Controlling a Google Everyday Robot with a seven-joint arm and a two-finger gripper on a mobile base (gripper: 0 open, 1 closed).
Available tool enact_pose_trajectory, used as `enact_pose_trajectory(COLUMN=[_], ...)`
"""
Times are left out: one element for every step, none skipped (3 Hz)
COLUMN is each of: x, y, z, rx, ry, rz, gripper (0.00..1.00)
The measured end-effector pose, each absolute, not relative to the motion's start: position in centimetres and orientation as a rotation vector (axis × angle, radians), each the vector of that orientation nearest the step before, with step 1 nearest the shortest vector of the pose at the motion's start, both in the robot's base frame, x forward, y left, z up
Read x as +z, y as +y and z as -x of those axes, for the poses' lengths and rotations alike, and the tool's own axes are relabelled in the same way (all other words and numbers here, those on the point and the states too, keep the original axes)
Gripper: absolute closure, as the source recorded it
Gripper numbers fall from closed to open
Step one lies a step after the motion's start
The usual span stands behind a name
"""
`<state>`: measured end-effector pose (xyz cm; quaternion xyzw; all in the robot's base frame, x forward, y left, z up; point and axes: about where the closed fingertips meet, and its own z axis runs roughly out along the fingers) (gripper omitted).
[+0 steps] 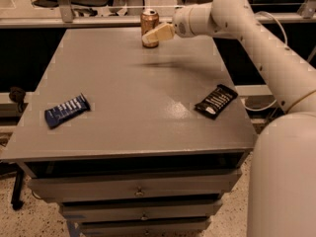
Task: Move orange can near rxbar chocolate
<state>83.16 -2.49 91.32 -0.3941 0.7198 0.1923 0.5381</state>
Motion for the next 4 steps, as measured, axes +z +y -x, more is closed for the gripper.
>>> enact_pose_trajectory(x=[90.6,90.1,89.7,89.8], y=[-1.1,-0.3,0.0,-0.4], z=[-86.5,-88.6,-89.7,-89.9], rx=[0.479,0.485,0.481,0.477], ry=[1.687,1.678,1.669,1.668], rz=[0.895,0.873,0.858,0.846], gripper=[0.0,0.0,0.18,0.41])
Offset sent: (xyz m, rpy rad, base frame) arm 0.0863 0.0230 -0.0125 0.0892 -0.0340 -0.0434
